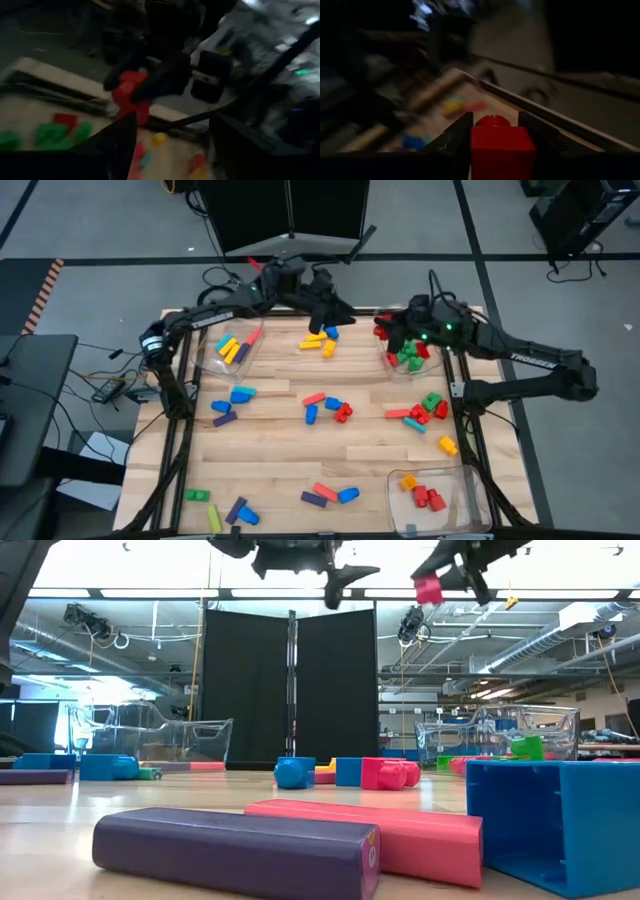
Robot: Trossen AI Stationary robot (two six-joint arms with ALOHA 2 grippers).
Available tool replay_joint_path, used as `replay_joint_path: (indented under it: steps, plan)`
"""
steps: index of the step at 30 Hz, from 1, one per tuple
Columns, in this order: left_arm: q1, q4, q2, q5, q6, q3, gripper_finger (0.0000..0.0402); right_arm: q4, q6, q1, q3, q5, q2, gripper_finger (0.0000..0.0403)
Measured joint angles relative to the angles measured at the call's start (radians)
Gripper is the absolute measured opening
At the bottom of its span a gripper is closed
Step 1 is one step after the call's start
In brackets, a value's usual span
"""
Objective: Sort blocks by size
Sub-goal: Put the red 2 stud game piece into the top right transparent bin, then put the blue 1 stud game piece into the bottom transparent bin
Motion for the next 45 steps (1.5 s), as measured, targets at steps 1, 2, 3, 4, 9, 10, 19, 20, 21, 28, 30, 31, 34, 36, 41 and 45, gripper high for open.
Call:
replay_joint_path:
  steps: [1, 2, 3, 4, 9, 10, 19, 20, 21, 28, 30, 31, 34, 36, 41, 45]
  plan:
    - [0.006, -0.053, -0.014, -0.034, 0.039, 0.0, 0.0252, -0.061, 0.0, -0.019, 0.026, 0.008, 0.007, 0.0145]
    - [0.012, -0.106, -0.028, -0.069, 0.075, 0.0, 0.0252, -0.125, 0.0, -0.038, 0.05, 0.015, 0.02, 0.0145]
    - [0.02, -0.161, -0.043, -0.113, 0.115, 0.0, 0.0252, -0.184, 0.0, -0.057, 0.078, 0.017, 0.034, 0.0145]
    - [0.025, -0.216, -0.059, -0.159, 0.15, 0.0, 0.0252, -0.239, 0.004, -0.079, 0.107, 0.019, 0.052, 0.0145]
    - [0.037, -0.376, -0.135, -0.365, 0.278, 0.0, 0.0252, -0.493, 0.026, -0.205, 0.2, 0.011, 0.173, 0.0145]
    - [0.036, -0.394, -0.147, -0.393, 0.296, 0.0, 0.0252, -0.543, 0.027, -0.231, 0.208, -0.001, 0.201, 0.0145]
    - [0.043, -0.515, -0.246, -0.494, 0.357, -0.083, 0.0252, -0.685, 0.037, -0.36, 0.214, -0.146, 0.434, 0.0145]
    - [0.046, -0.512, -0.261, -0.495, 0.355, -0.113, 0.0252, -0.684, 0.037, -0.36, 0.214, -0.162, 0.456, 0.0145]
    - [0.047, -0.504, -0.279, -0.499, 0.35, -0.146, 0.0252, -0.685, 0.039, -0.36, 0.214, -0.175, 0.477, 0.0145]
    - [0.047, -0.398, -0.441, -0.557, 0.259, -0.398, 0.0252, -0.685, 0.041, -0.364, 0.214, -0.193, 0.62, 0.0145]
    - [0.047, -0.383, -0.488, -0.563, 0.218, -0.457, 0.0252, -0.681, 0.041, -0.37, 0.214, -0.193, 0.651, 0.0145]
    - [0.047, -0.379, -0.513, -0.569, 0.199, -0.484, 0.0252, -0.677, 0.041, -0.371, 0.214, -0.193, 0.664, 0.0145]
    - [0.047, -0.383, -0.571, -0.572, 0.164, -0.546, 0.0252, -0.667, 0.038, -0.372, 0.214, -0.192, 0.687, 0.0168]
    - [0.047, -0.401, -0.602, -0.572, 0.145, -0.577, 0.0252, -0.663, 0.037, -0.372, 0.214, -0.193, 0.689, 0.0198]
    - [0.047, -0.401, -0.639, -0.573, 0.142, -0.599, 0.0252, -0.651, 0.053, -0.373, 0.214, -0.172, 0.668, 0.0246]
    - [0.047, -0.395, -0.643, -0.575, 0.174, -0.599, 0.0252, -0.648, 0.079, -0.373, 0.214, -0.17, 0.647, 0.025]
